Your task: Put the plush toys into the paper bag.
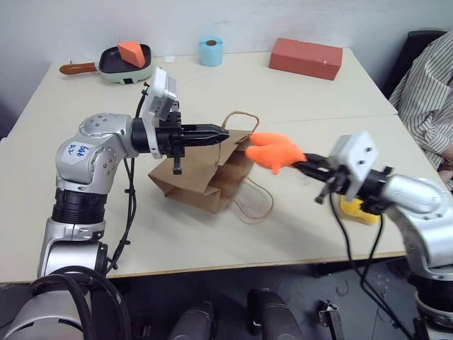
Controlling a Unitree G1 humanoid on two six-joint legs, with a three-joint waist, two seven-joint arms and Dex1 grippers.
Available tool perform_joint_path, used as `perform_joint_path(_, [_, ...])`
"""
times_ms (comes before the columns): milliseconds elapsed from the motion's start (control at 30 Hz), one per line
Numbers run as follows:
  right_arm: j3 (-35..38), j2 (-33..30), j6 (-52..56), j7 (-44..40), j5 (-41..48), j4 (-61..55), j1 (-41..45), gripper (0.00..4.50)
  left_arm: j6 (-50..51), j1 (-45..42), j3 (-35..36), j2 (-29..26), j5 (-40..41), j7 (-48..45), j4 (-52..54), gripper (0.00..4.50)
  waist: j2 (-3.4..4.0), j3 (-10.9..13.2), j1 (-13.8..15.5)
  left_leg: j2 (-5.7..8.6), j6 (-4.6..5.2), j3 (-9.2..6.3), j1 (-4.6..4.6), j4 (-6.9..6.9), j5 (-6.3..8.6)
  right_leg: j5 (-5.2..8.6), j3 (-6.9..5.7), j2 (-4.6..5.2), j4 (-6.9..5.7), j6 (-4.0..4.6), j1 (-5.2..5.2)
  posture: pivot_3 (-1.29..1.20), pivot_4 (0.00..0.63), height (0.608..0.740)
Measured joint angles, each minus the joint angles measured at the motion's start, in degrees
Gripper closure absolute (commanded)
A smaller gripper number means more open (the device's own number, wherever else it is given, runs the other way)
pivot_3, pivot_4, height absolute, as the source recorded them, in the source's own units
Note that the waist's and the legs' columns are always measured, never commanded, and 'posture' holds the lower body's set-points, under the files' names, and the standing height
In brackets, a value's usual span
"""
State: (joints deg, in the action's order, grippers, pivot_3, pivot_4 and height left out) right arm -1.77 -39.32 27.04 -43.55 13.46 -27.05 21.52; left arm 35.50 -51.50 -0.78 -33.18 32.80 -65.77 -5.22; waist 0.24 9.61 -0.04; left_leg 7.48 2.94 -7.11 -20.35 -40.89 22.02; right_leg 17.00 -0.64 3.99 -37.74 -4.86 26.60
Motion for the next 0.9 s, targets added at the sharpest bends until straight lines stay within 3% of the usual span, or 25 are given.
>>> perform_joint_path(133, [-10.6, 0.9, -6.8, 1.9, -11.5, 6.7, 5.5, 4.48, 0.0, -0.4, 0.0, 0.5, 0.0, -0.1, -0.1, 4.5, -0.01, 0.0, 0.1, 0.02, 0.0, -0.02, -0.03, -0.02, 0.0, 0.0, -0.04, 0.01, -0.01, 0.0, 0.01, 0.0, 0.15, 0.74])
perform_joint_path(367, [-18.4, 7.6, -12.5, 3.2, -21.0, 17.0, 18.4, 4.48, 0.0, -1.5, -0.1, 1.2, 0.0, -0.2, -0.2, 4.5, -0.01, 0.0, -0.3, -0.01, 0.0, -0.04, -0.03, 0.0, 0.0, 0.0, -0.09, -0.01, -0.01, 0.0, 0.05, 0.0, 0.15, 0.74])
perform_joint_path(500, [-20.6, 13.6, -13.1, 2.9, -22.6, 22.0, 23.1, 4.48, 0.0, -1.5, -0.3, 1.8, 0.0, -0.1, -0.2, 4.5, -0.01, 0.0, -0.6, -0.03, 0.0, -0.05, -0.02, -0.06, 0.0, 0.0, -0.14, -0.02, -0.02, 0.0, 0.05, 0.0, 0.15, 0.74])
perform_joint_path(800, [-23.0, 29.2, -13.5, 3.6, -21.1, 40.8, 23.9, 4.48, 0.0, -1.6, -0.3, 2.1, -0.4, -0.1, -0.5, 4.5, 0.0, 0.0, -1.8, -0.01, 0.0, -0.15, -0.01, -0.06, 0.0, 0.0, -0.25, -0.01, -0.1, 0.01, 0.06, 0.0, 0.15, 0.74])
perform_joint_path(900, [-20.3, 31.8, -14.4, 5.1, -19.8, 46.2, 25.5, 3.59, 0.0, -1.6, -0.2, 2.0, -0.6, -0.1, -0.5, 4.5, 0.0, 0.0, -2.1, -0.03, -0.01, -0.15, 0.0, -0.07, -0.01, 0.01, -0.3, -0.01, -0.11, 0.03, 0.08, 0.0, 0.15, 0.74])
